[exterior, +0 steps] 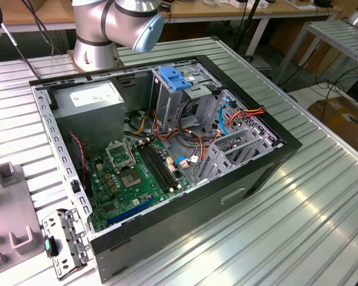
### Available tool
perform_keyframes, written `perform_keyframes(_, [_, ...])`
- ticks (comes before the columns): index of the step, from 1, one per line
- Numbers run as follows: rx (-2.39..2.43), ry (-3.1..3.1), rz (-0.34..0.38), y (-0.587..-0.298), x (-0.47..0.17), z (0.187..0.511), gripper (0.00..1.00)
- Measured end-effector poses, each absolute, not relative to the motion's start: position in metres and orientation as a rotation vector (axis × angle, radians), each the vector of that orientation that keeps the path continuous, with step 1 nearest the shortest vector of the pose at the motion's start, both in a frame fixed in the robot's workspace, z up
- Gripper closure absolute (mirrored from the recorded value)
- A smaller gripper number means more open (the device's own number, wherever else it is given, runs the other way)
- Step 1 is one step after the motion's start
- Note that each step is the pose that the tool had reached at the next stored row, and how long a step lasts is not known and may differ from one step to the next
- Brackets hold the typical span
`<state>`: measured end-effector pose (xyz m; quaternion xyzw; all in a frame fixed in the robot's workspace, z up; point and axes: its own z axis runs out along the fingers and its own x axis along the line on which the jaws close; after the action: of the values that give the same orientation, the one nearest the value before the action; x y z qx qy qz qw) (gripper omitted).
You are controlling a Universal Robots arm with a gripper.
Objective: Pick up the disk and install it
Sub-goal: 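Reach for the disk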
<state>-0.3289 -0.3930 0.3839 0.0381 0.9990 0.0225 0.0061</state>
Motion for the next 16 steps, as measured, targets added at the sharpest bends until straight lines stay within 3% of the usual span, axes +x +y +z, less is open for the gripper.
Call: perform_keyframes(16, [0.119,3.127,0.071,-0.389,-0.401,0.382,0.89])
